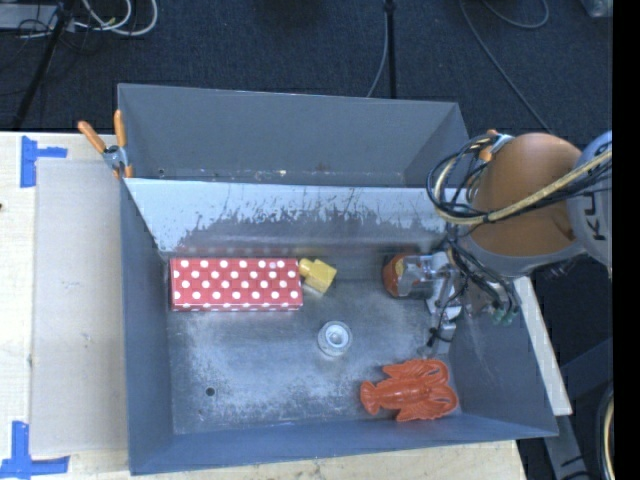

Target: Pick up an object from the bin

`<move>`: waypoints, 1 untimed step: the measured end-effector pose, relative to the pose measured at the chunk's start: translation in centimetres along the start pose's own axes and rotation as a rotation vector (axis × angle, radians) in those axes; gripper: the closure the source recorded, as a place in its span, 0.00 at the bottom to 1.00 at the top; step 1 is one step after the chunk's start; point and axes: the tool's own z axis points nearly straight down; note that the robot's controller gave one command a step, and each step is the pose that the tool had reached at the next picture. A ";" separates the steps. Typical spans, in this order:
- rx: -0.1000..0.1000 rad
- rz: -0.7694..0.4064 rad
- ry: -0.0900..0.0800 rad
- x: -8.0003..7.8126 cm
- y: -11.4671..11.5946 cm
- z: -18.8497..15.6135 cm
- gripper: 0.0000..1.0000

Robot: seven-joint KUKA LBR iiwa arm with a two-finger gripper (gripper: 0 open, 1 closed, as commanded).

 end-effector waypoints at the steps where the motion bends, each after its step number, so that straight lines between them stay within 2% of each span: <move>1: -0.003 -0.241 0.006 5.3 -2.2 0.5 0.00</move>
Offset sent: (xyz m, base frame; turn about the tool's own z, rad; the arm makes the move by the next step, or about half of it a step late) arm -0.0725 -0.0053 -0.0240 -0.1109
